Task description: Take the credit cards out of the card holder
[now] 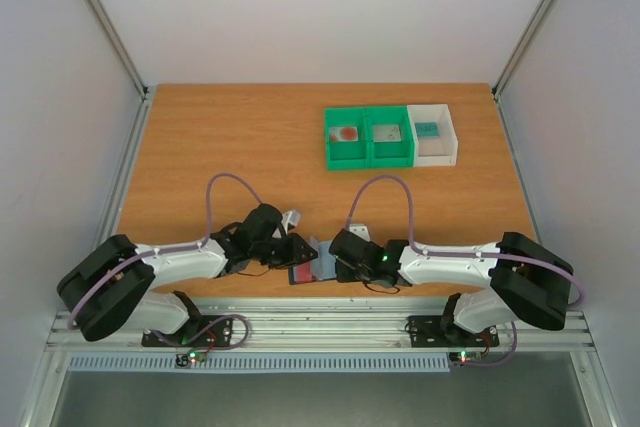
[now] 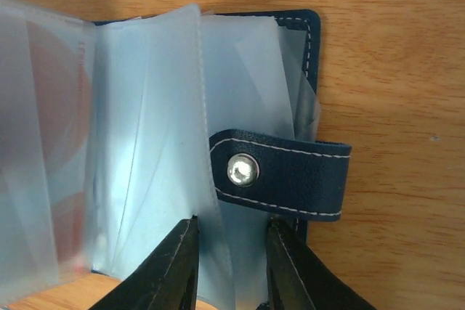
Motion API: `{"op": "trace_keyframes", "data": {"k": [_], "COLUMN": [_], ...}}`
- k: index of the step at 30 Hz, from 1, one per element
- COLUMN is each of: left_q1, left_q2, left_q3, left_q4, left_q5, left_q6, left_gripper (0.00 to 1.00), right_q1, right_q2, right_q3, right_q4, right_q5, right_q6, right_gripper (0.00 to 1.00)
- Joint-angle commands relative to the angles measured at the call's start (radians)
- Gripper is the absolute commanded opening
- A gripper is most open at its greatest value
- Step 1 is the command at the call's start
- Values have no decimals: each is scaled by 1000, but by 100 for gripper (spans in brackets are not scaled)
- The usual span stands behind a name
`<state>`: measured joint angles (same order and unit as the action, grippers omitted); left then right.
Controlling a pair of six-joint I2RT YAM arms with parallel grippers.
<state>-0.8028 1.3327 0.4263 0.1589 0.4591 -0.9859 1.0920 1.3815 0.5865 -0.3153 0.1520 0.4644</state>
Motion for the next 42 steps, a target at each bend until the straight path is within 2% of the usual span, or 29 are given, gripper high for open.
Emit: {"op": "trace_keyframes", "data": {"k": [1,8,16,21,23,26,29,32,36,42], "left_q1": [-4,-5,-4,-6,-6,-4,-5,-5,-5,-6], "left_q2": [35,40,25,21,19,18,11,-3,-35,-69], "left_q3": [30,23,12,5,6,14,21,27,32,43], "left_q4": [22,26,9,12,10,-5,-12,-28,-34,-64], "left_q5": [-3,-7,-23,-26,-28,-27,-21,-22,-14,-28], "left_q6": [28,33,48,49,49,55,56,55,45,36], "left_gripper": [18,16,16,16,16,16,18,21,24,25], "right_q1": [-4,-4,-4,-4,-4,-4,-4,-3,-3,-3], "right_q2": [16,-8,-23,-45,-53,-32,3,21,-17,-92], "right_q3": [13,-23,-65,-36,-31,-13,-11,-7,-5,-1], "right_q4": [43,169,243,95,66,32,44,38,6,-24], "right_q5": [-34,-84,-72,0,11,25,18,16,31,33], "right_q6": [-8,2,29,49,53,48,51,52,51,31], "right_gripper": [25,21,22,25,30,31,29,22,20,29]}}
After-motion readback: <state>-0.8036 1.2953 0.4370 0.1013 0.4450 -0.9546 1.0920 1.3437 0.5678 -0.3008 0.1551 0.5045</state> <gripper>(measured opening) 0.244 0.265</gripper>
